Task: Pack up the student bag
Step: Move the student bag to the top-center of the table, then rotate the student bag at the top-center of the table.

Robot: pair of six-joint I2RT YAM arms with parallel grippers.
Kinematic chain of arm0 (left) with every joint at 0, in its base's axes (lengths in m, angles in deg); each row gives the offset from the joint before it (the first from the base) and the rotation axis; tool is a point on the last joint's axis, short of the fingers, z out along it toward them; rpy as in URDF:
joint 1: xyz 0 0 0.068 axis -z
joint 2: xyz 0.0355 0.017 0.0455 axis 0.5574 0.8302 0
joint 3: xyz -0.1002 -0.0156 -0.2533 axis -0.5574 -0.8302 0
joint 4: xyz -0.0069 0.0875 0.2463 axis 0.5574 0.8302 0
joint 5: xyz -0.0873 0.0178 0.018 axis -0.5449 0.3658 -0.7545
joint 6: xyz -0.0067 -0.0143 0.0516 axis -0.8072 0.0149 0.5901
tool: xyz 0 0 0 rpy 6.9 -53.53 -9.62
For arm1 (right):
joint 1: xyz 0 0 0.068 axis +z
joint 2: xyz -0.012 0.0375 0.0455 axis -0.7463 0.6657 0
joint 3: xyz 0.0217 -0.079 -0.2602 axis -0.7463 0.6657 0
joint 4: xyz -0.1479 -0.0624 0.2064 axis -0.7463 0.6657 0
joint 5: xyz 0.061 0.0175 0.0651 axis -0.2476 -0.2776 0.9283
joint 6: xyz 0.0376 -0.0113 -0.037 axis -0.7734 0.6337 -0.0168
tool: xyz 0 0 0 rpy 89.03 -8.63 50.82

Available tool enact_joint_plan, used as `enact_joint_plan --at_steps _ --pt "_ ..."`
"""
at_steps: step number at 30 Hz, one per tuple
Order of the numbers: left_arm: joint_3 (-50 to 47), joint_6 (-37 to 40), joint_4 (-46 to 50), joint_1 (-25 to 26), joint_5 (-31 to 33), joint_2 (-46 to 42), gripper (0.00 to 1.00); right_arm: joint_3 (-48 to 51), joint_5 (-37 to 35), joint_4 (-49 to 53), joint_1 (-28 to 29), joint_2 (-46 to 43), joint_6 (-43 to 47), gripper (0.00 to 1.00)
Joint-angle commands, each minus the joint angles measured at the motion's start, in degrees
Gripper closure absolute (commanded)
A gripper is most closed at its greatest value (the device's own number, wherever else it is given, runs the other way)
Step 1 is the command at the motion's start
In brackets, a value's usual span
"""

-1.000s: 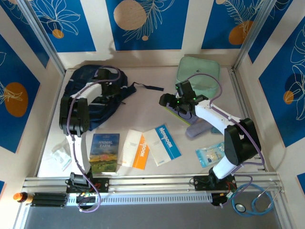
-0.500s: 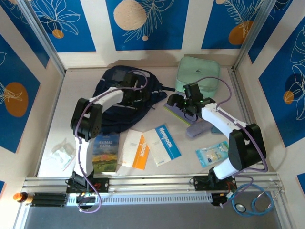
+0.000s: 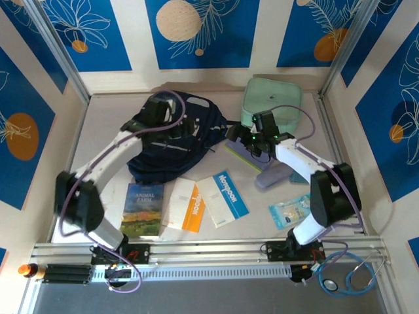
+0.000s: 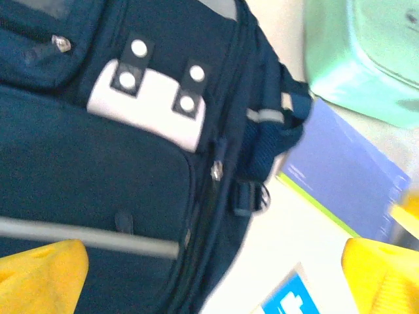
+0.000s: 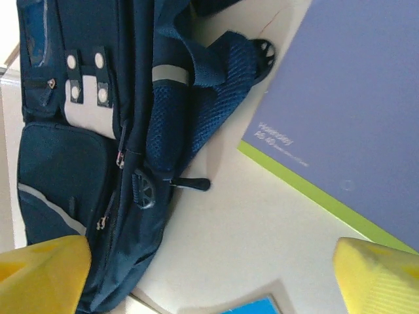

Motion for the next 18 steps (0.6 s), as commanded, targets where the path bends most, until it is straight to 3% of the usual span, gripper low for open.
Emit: enact_joint_plan --at_steps 1,5,7,10,18 --pt "-8.4 -4.0 -0.5 0.7 -6.3 -3.7 0.0 -6.8 6.0 -0.4 1.3 6.7 -3.8 0.12" --pt "-15.6 -7.2 0.1 1.2 -6.6 -10.7 0.0 -14.3 8.4 0.6 2.3 14.8 -5.6 0.34" --pt "-19.2 -9.7 -2.0 1.4 -7.5 -13.4 0.0 -17.9 5.0 2.8 3.5 17.9 -5.6 0.43" --pt "-23.3 -12.7 -5.7 1.8 -10.1 -14.8 0.0 -21.9 -1.5 5.1 5.5 20.8 -5.6 0.46" --pt "-27.1 -15.7 -7.9 2.7 -8.9 -14.2 0.0 -30.0 -4.4 11.3 5.9 28.5 -7.5 0.55"
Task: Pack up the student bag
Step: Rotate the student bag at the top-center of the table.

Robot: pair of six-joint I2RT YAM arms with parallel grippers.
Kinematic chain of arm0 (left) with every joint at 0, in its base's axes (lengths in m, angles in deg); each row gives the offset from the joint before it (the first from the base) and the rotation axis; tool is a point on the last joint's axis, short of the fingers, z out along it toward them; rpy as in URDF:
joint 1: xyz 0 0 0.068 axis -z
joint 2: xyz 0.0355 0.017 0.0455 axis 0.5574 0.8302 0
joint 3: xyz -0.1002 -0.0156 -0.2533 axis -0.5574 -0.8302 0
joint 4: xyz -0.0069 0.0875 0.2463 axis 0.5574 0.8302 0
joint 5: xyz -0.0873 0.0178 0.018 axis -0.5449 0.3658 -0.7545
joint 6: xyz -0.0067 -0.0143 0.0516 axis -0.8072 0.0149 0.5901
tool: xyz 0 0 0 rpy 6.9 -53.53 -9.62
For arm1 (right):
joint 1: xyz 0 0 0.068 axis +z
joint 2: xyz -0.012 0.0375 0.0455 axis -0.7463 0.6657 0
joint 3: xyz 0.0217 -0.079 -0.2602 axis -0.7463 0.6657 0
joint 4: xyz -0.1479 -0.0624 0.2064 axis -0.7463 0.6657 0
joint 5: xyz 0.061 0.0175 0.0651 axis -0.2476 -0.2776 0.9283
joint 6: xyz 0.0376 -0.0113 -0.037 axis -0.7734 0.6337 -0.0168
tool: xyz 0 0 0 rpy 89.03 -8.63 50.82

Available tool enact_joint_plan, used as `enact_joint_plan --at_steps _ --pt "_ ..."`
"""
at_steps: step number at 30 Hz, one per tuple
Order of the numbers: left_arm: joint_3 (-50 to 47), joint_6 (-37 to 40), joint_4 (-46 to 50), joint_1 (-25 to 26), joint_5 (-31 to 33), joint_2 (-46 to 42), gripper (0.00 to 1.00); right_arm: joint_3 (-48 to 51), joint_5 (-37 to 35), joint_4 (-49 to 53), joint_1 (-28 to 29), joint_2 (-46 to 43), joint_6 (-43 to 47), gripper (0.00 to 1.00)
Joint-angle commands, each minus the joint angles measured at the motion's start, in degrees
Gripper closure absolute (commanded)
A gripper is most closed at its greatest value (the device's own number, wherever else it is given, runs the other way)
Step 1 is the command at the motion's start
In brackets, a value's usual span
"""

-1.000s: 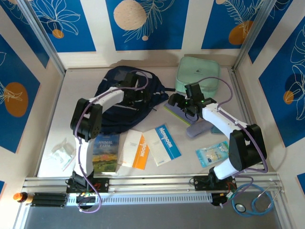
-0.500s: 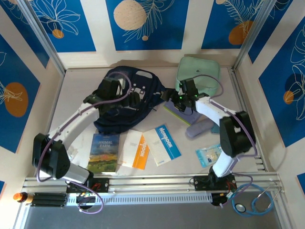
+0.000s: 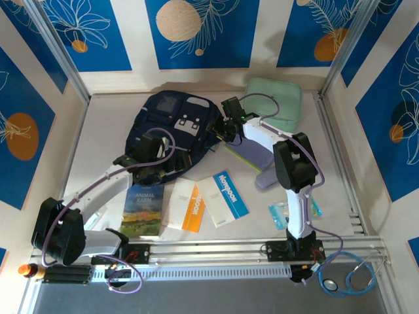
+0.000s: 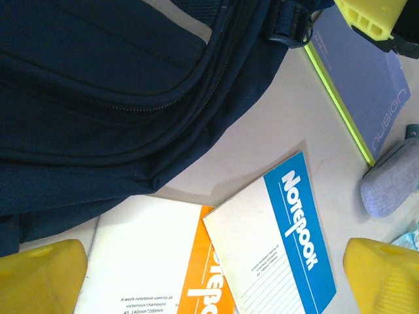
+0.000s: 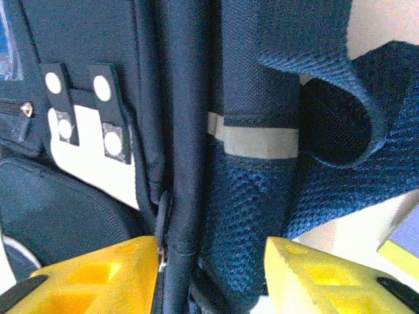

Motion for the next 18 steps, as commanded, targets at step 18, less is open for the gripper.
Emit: enact_joint_plan --at_steps 18 --pt "-3.5 -7.6 -15.2 -0.5 2.7 10.1 0.0 -1.4 14.7 -7.3 -2.3 5.4 4.4 0.92"
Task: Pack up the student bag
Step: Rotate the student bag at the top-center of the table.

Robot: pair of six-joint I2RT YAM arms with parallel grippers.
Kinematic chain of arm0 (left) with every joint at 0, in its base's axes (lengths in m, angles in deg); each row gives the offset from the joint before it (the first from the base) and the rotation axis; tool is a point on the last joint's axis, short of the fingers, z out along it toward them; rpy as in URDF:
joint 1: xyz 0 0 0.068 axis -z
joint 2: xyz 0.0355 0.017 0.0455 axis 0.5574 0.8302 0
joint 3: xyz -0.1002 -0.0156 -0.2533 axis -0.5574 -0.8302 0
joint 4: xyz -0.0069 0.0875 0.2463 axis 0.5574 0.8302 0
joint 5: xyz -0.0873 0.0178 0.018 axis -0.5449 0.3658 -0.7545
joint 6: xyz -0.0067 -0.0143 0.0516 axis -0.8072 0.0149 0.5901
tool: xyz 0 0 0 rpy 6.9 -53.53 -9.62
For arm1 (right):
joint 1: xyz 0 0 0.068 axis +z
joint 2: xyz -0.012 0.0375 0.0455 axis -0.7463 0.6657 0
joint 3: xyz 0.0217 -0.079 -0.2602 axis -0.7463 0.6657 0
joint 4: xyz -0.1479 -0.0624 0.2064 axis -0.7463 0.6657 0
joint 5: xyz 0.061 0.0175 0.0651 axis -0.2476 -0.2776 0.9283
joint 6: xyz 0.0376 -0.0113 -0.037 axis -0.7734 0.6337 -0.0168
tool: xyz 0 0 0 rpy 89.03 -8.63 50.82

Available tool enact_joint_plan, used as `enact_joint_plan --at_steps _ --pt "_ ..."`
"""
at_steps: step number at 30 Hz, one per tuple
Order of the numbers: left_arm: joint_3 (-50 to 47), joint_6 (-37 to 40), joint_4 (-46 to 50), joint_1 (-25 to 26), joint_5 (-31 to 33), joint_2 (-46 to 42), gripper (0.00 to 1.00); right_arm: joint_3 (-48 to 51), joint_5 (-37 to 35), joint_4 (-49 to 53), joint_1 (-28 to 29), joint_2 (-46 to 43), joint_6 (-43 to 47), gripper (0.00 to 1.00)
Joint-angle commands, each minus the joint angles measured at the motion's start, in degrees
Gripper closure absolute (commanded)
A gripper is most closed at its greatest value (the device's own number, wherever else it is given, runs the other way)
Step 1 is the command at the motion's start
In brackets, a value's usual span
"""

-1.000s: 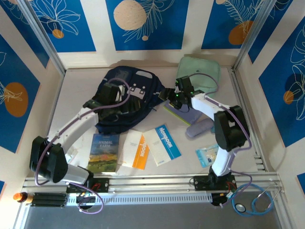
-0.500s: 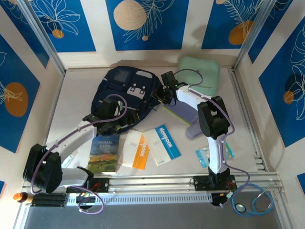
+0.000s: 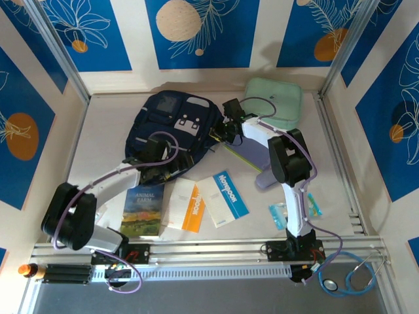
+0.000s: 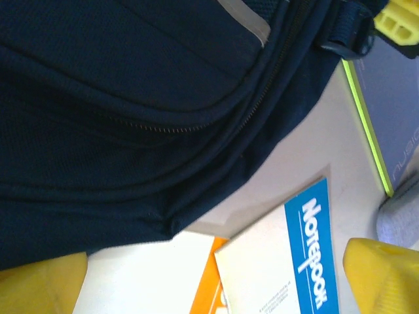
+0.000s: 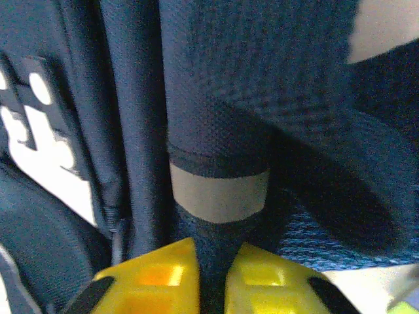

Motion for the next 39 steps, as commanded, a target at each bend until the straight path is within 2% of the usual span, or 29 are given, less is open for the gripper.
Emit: enact_joint_plan --at_steps 1,3,9,17,23,27,32,36,39 --pt "-0.2 -1.5 -6.0 -0.8 3.2 2.9 0.0 1.3 7.9 -6.6 -0.6 -1.0 2.9 0.94" --pt "0.6 -1.7 -8.1 -1.8 3.7 4.4 0.0 3.0 9.2 -8.6 -0.8 -3.2 3.6 1.0" --pt "5.7 1.8 -8.8 -4.5 5.8 8.2 0.0 8.0 13.3 -12.1 -0.6 -10.8 2.6 1.0" --pt "10.8 8.9 -5.0 -10.7 9.4 10.7 0.0 13.9 10.6 -13.1 1.3 -17.0 -3.4 1.0" --pt "11.1 12.0 3.5 -10.7 18.8 3.1 0.0 11.7 3.7 -6.9 2.6 -18.0 -11.8 1.0" --pt "10.4 12.2 9.1 -5.1 26.4 -2.5 0.04 8.7 0.6 -3.8 3.1 -17.7 -15.4 1.0" --pt "9.8 7.9 14.2 6.4 33.0 -6.2 0.07 5.9 0.0 -2.3 3.8 -17.2 -16.8 1.0" --pt "11.3 8.6 12.0 13.5 33.7 -3.3 0.12 4.5 1.6 -1.4 3.8 -16.9 -17.1 1.0" --pt "14.6 8.8 11.1 15.5 34.2 1.7 0.15 4.0 3.8 -0.7 3.5 -16.8 -17.4 1.0"
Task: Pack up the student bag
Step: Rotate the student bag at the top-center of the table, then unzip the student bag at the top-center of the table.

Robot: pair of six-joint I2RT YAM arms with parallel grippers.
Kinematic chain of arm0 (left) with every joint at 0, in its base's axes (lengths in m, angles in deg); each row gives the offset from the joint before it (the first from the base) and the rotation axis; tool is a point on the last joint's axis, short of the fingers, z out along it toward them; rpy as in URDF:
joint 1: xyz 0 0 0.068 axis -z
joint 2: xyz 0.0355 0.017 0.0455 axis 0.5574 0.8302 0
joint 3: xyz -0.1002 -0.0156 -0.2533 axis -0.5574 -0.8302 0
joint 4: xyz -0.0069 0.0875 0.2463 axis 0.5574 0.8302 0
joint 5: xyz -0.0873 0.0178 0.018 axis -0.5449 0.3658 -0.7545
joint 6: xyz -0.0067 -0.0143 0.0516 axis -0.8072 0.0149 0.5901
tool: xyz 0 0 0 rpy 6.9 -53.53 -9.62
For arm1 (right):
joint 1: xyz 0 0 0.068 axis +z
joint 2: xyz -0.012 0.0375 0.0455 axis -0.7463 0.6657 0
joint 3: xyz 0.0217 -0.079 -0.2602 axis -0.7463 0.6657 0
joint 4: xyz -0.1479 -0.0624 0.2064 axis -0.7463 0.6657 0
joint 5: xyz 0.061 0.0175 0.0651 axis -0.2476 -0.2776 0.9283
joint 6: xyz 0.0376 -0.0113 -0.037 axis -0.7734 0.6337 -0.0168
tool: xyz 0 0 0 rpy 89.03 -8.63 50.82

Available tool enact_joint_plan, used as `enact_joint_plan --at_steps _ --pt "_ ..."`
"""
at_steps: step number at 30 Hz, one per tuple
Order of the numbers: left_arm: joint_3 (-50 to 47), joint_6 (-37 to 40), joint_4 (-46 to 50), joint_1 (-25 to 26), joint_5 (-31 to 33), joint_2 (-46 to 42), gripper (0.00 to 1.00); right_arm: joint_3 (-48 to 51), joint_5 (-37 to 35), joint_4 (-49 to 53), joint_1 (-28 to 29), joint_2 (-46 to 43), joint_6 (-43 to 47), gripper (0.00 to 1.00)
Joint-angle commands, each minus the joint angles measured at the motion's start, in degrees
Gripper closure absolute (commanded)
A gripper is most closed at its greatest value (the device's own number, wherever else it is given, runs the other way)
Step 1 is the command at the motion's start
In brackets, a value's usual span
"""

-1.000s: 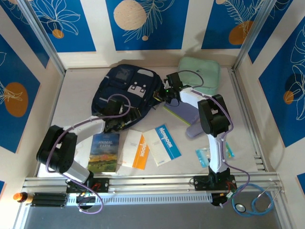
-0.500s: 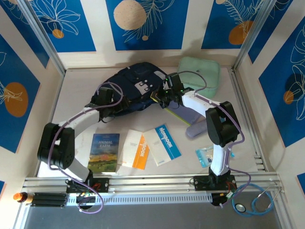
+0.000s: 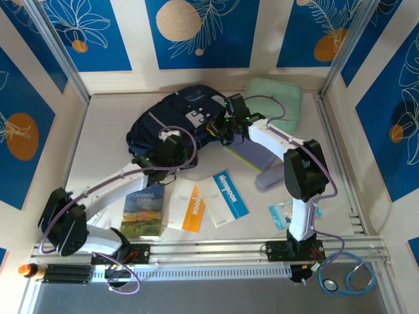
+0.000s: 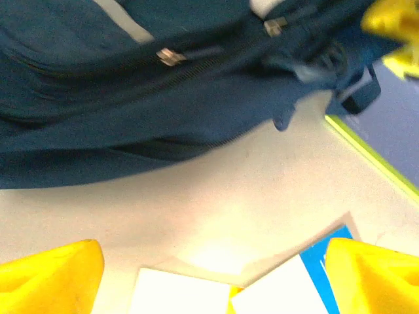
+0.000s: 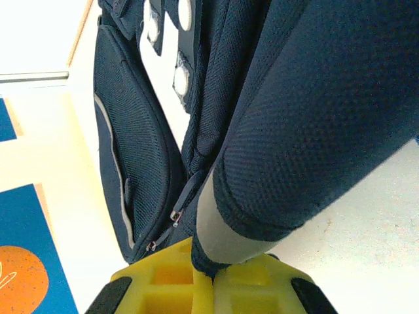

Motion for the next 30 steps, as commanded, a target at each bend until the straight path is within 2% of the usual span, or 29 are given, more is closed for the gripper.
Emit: enact_joint_plan --at_steps 1,4,8,18,25,30 --pt "4.1 -1.1 0.3 1.6 3.8 5.5 0.15 -2.9 5.5 0.0 -0.1 -2.1 -1.4 1.0" --pt "4.3 -1.4 -7.3 2.2 1.7 9.7 0.18 -1.2 8.8 -2.4 -0.6 -3.0 -1.7 1.0" --pt "6.6 -2.1 -11.6 2.4 2.7 14.6 0.29 -0.5 13.2 -3.9 -1.4 -2.9 -3.2 1.0" --pt "14.0 -4.2 -10.7 2.8 8.7 22.2 0.49 -1.5 14.9 -2.7 -1.7 -3.1 -5.1 1.0" --pt "17.3 -5.7 -7.2 3.4 16.7 23.9 0.57 -1.7 16.1 -2.8 -2.0 -2.4 -6.5 1.0" --pt "19.4 -5.8 -6.1 3.4 18.2 25.5 0.62 -2.3 16.6 -2.2 -2.1 -2.1 -6.5 1.0"
